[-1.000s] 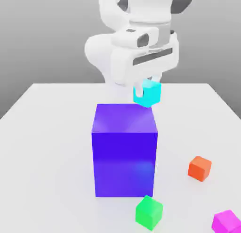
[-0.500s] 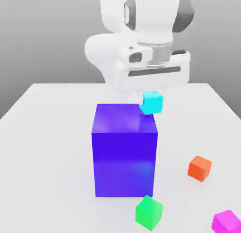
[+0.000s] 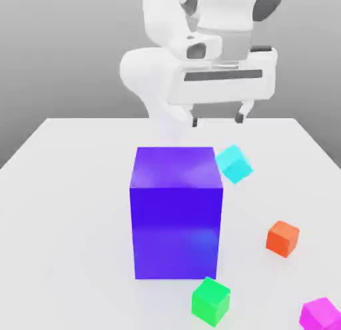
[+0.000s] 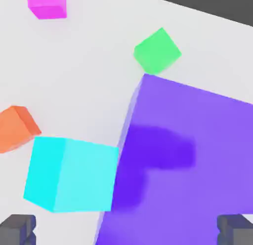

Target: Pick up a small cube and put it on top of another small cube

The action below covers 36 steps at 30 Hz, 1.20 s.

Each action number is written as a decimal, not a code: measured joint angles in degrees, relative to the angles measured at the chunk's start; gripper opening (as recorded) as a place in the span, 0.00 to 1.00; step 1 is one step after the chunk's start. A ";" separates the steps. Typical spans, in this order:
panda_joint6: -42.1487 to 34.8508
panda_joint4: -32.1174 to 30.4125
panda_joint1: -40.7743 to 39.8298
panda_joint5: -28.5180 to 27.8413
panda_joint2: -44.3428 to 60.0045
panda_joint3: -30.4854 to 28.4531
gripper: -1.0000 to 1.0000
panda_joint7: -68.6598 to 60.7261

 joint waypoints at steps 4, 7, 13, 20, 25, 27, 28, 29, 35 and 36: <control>3.84 4.10 -1.27 -2.49 8.20 2.52 1.00 2.79; 6.76 7.17 -2.11 -4.54 14.42 4.31 1.00 5.03; 12.52 13.34 -2.78 -9.22 27.01 6.88 1.00 9.93; 19.18 20.55 -1.64 -14.42 41.70 8.05 1.00 15.37; 24.12 25.64 0.02 -16.60 51.87 7.83 1.00 18.16; 26.18 27.65 0.74 -16.96 55.83 7.76 1.00 18.93; 27.22 28.65 1.06 -17.04 57.79 7.78 1.00 19.25; 28.27 29.64 1.50 -16.95 59.73 7.68 1.00 19.45; 36.28 33.42 4.87 -20.56 71.33 4.08 0.00 22.51; 36.28 33.42 4.87 -20.56 71.33 4.08 0.00 22.51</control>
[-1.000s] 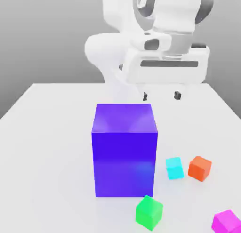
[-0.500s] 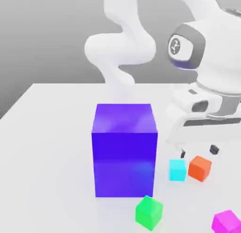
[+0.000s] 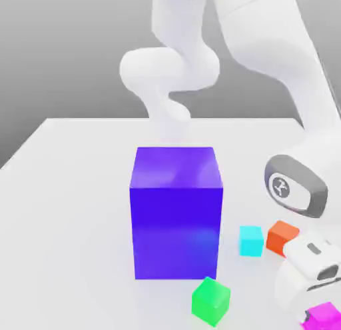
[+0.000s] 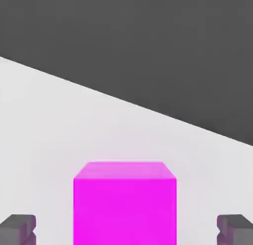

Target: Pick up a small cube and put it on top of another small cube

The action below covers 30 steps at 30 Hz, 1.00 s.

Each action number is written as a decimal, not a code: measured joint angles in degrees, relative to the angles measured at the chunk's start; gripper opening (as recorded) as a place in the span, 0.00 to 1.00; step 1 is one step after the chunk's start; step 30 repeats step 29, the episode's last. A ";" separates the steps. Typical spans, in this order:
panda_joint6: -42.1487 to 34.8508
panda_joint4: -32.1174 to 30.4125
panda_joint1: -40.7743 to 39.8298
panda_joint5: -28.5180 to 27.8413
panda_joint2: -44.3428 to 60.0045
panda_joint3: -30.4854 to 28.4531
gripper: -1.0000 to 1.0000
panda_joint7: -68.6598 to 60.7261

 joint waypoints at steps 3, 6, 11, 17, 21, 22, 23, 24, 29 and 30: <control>0.03 0.00 0.00 0.02 0.00 0.01 0.00 -0.02; 0.02 0.00 -0.01 0.08 -0.04 0.04 0.00 -0.05; -5.65 -3.34 -3.63 4.23 -9.07 3.11 0.00 -2.85; -5.70 -14.37 -11.22 10.76 -20.86 0.69 0.00 -6.10; -3.94 -20.68 -14.86 14.71 -26.19 -1.68 0.00 -8.05; -2.41 -21.01 -14.95 14.22 -25.02 -2.09 0.00 -7.64; -0.70 -21.12 -14.82 13.45 -23.40 -2.57 0.00 -7.04; 1.10 -21.11 -14.29 12.71 -21.56 -3.35 0.00 -6.52; 4.10 -21.00 -13.59 11.21 -18.42 -4.41 1.00 -5.39; 4.10 -21.00 -13.59 11.21 -18.42 -4.41 1.00 -5.39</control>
